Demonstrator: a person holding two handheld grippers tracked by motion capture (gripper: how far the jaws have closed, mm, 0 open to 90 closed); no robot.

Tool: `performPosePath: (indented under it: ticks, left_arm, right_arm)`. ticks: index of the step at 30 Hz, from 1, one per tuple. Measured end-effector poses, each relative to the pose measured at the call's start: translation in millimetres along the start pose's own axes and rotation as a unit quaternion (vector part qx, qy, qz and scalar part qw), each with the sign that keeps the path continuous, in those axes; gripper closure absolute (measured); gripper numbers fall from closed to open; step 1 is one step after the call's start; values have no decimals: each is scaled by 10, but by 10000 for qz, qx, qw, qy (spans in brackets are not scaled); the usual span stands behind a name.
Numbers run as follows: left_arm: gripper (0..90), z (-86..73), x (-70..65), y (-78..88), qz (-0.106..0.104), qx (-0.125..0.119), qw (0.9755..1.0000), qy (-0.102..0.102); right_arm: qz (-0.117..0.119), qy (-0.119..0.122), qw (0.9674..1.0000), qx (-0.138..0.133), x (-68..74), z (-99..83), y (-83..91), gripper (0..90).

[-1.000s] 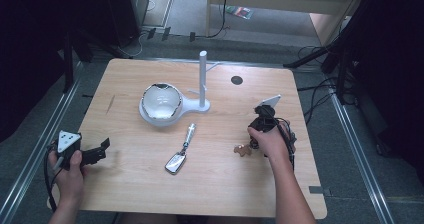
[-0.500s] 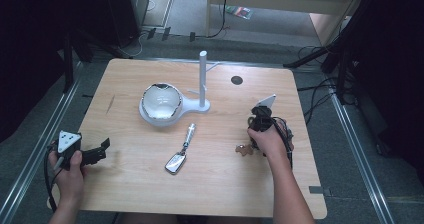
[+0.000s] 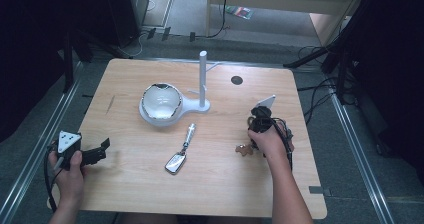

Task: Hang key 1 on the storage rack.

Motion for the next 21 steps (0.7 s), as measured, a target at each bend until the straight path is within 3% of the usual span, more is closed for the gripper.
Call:
performPosePath:
  ticks: [7, 12, 19, 21]
  left_arm:
    - [1, 2, 3, -6, -25, -5, 10000, 44]
    - [1, 1, 3, 2, -46, -14, 10000, 63]
    - [2, 1, 3, 1, -51, -2, 10000, 57]
    - [2, 1, 5, 1, -55, -11, 10000, 69]
  right_arm:
    - [-5, 47, 10000, -57, 3, -10, 2, 699]
    - [181, -1, 9995, -273, -55, -40, 7, 701]
    - [341, 27, 9964, -772, -103, -129, 58, 701]
    - [516, 91, 9920, -1146, -115, -153, 131, 701]
Point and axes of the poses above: each handheld gripper's, and its own axes: y roughly backward along the jaws, z roughly out of its top, x roughly to its left, the point moved 5 cm from there along -y, roughly forward along the jaws, and after that the axes turned 3 degrees about x, right-handed, at the moved point
